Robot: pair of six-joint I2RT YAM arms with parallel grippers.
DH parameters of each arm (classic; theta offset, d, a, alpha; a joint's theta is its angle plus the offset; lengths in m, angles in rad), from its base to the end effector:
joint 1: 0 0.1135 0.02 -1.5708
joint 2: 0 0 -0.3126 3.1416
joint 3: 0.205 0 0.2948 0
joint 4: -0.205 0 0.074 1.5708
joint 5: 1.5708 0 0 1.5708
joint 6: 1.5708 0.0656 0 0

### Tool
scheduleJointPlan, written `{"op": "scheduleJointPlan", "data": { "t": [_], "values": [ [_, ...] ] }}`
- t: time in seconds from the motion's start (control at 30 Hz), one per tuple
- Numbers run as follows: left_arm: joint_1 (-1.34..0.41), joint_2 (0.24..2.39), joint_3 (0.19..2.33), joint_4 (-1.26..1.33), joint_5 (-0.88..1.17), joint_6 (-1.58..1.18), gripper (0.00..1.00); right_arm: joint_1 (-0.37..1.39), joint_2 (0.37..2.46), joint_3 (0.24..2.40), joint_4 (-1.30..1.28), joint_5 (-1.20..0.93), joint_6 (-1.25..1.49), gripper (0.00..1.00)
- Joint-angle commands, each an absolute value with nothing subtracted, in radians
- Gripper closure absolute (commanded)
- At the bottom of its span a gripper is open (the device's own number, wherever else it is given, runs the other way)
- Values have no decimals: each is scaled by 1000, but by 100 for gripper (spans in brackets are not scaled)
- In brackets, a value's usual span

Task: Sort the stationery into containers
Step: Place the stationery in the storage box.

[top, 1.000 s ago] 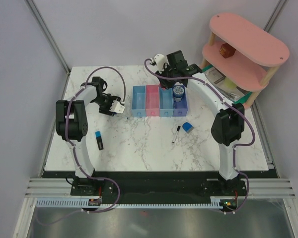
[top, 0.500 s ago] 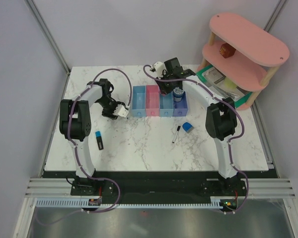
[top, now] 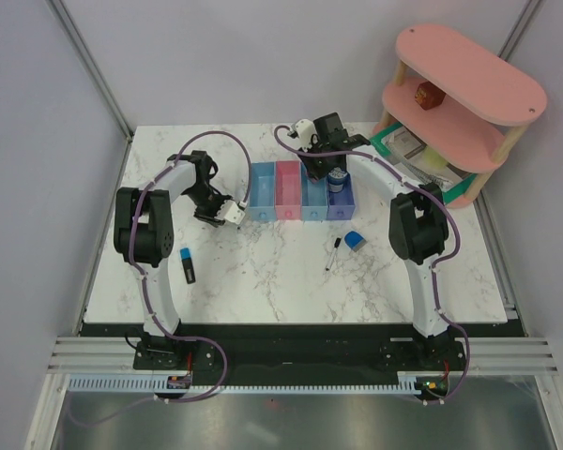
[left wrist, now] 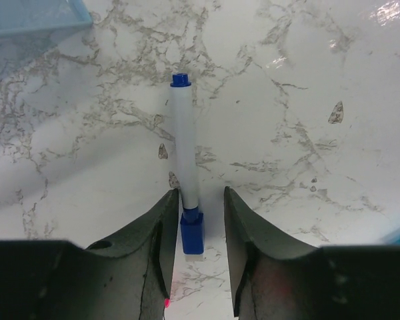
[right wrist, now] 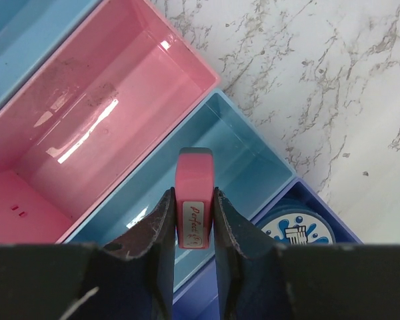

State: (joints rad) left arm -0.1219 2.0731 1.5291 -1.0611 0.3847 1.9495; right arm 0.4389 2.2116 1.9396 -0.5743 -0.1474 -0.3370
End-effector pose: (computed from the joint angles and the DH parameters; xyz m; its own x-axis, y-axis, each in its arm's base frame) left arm 0.4376 -0.0784 0.1547 0.4596 0.8114 -0.3612 0.8848 -0.4537 0.1068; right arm 0.5328 0.2607 0.2403 -0.4716 -0.5827 -0.6618 -0.7040 0.7008 -0.1154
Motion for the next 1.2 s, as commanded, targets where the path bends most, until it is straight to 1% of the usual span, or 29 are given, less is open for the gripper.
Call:
{"op": "scheduleJointPlan", "data": {
  "t": [0.0, 0.1, 0.17, 0.23, 0.3, 0.37, 0.4, 0.47, 0.57, 0.63, 0.7, 0.77, 0.8, 0.87, 0.9, 1.0, 1.17],
  "values": [
    [-130, 2111, 1503, -1080, 371, 1930, 62, 434, 2233, 1942, -540, -129, -341, 80],
    [-133, 2109, 1497, -1083, 365, 1922, 75, 434, 2256, 1944, -537, -123, -348, 81],
    [-135, 2106, 1491, -1083, 362, 1913, 76, 434, 2266, 1944, -538, -118, -353, 80],
    [-135, 2099, 1485, -1083, 365, 1908, 81, 434, 2279, 1947, -538, -118, -356, 80],
    [-135, 2094, 1480, -1085, 368, 1905, 83, 434, 2298, 1956, -537, -115, -357, 80],
    [-137, 2086, 1476, -1085, 370, 1902, 89, 436, 2309, 1968, -538, -107, -360, 80],
    [-137, 2083, 1476, -1083, 371, 1901, 94, 436, 2318, 1973, -538, -106, -360, 80],
    [-140, 2071, 1480, -1085, 377, 1882, 98, 434, 2324, 1983, -537, -101, -359, 80],
    [-140, 2043, 1483, -1085, 405, 1855, 98, 434, 2326, 1991, -540, -103, -359, 77],
    [-140, 2030, 1482, -1085, 428, 1833, 98, 436, 2326, 1994, -540, -104, -357, 72],
    [-140, 2011, 1482, -1086, 446, 1815, 98, 436, 2319, 1993, -543, -103, -356, 62],
    [-140, 1991, 1482, -1088, 459, 1790, 98, 436, 2310, 1993, -543, -101, -354, 57],
    [-140, 1985, 1485, -1089, 472, 1769, 98, 434, 2307, 1993, -545, -98, -354, 51],
    [-140, 1968, 1489, -1091, 488, 1746, 98, 434, 2290, 1991, -546, -98, -354, 47],
    [-140, 1959, 1494, -1091, 498, 1727, 98, 434, 2283, 1991, -548, -98, -354, 43],
    [-140, 1933, 1505, -1094, 517, 1692, 98, 436, 2257, 1991, -552, -97, -350, 38],
    [-138, 1905, 1543, -1097, 537, 1605, 98, 436, 2188, 1997, -574, -81, -338, 35]
  ]
}}
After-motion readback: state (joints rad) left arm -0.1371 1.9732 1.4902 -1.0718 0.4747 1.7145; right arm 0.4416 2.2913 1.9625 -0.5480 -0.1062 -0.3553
